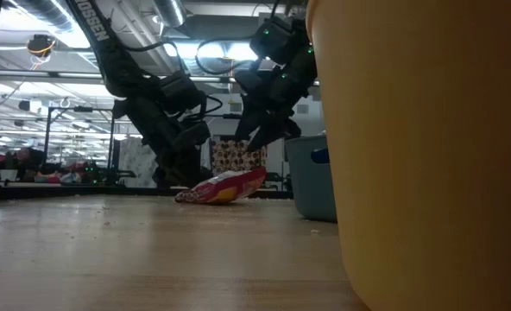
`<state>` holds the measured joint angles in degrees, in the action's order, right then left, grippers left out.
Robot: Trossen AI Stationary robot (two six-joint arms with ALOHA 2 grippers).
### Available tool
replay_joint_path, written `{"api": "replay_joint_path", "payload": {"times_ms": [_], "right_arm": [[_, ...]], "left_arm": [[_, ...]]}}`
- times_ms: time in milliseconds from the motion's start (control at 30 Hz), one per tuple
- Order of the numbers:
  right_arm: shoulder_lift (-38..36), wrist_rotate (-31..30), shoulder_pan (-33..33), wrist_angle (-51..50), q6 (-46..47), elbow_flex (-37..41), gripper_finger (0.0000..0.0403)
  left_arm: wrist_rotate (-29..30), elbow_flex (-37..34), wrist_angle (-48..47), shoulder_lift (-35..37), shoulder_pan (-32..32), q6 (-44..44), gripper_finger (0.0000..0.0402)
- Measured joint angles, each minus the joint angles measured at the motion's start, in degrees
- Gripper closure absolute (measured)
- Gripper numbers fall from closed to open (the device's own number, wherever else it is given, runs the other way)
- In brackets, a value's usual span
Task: Sort Maruchan noodles
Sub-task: Put the red noodle pack into the yellow bin
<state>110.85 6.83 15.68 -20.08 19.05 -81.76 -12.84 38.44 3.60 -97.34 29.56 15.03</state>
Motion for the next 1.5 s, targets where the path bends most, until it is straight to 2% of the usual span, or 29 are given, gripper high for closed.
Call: {"api": "replay_joint_path", "payload": {"times_ms": [167, 433, 600, 800, 967, 1500], "right_arm": [[0.2, -0.4, 0.5, 0.2, 3.9, 0.0, 0.0180], [3.7, 3.1, 0.5, 0.5, 13.4, 0.0, 0.0071], [5.7, 3.3, 0.4, 0.7, 15.2, 0.0, 0.0044], [7.7, 6.7, 0.6, 3.2, 18.0, 0.0, 0.0052], [8.3, 7.3, 0.5, 5.7, 20.0, 0.0, 0.0069], [10.9, 9.9, 1.0, 6.7, 21.8, 0.0, 0.0177]], "left_arm": [[-0.3, -0.2, -0.7, 0.9, 0.0, 1.0, 0.0399], [-0.3, -0.4, -1.6, 1.5, -0.1, 0.9, 0.0400], [-0.3, -0.4, -1.6, 1.5, 0.0, 0.9, 0.0398], [-0.1, -0.4, -1.6, 1.5, 0.0, 0.9, 0.0398], [0.0, -0.5, -1.6, 1.6, 0.0, 0.9, 0.0400], [0.3, -0.7, 0.1, 1.6, 0.0, 1.4, 0.0396]]}}
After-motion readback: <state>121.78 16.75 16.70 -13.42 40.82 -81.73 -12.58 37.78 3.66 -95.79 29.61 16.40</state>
